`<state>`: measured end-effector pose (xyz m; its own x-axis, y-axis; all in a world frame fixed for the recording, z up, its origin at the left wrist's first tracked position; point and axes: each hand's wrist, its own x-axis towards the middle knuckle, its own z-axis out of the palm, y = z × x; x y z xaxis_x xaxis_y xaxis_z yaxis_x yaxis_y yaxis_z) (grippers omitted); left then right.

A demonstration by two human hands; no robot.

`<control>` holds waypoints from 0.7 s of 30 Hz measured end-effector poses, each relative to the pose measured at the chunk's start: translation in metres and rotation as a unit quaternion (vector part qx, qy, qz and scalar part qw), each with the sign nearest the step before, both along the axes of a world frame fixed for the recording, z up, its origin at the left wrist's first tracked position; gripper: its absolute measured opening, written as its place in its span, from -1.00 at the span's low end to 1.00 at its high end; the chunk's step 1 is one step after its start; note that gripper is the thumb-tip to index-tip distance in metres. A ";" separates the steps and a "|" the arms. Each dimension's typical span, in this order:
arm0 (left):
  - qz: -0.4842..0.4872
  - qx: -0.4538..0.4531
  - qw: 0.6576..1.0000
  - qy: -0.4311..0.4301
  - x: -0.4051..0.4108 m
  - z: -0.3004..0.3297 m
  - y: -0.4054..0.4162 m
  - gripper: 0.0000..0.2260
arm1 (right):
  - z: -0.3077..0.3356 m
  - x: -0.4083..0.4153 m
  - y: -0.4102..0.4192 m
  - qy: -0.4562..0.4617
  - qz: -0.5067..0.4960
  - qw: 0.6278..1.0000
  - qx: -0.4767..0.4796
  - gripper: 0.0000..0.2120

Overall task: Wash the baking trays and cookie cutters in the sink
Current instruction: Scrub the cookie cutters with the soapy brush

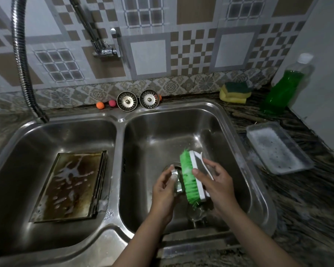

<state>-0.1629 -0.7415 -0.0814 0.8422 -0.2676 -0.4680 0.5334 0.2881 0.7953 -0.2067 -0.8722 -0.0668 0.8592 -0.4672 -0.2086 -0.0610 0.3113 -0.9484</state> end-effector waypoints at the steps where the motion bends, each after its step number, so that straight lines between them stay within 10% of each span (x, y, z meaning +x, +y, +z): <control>1: 0.007 -0.009 1.000 0.015 0.000 -0.001 -0.001 -0.78 | 0.001 0.000 0.001 -0.015 0.015 1.000 -0.005 -0.54; 11: 0.022 0.016 0.998 0.052 0.000 -0.006 0.003 -0.79 | -0.023 0.012 -0.008 0.070 0.031 0.961 -0.265 -0.47; 21: 0.024 -0.053 0.997 0.058 0.014 0.009 0.015 -0.78 | -0.008 0.005 0.011 0.018 0.034 0.956 -0.291 -0.48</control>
<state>-0.1492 -0.7263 -0.0721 0.7972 -0.2819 -0.5339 0.6036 0.3944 0.6929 -0.2017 -0.8617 -0.0747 0.8885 -0.4571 0.0404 -0.0981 -0.2752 -0.9564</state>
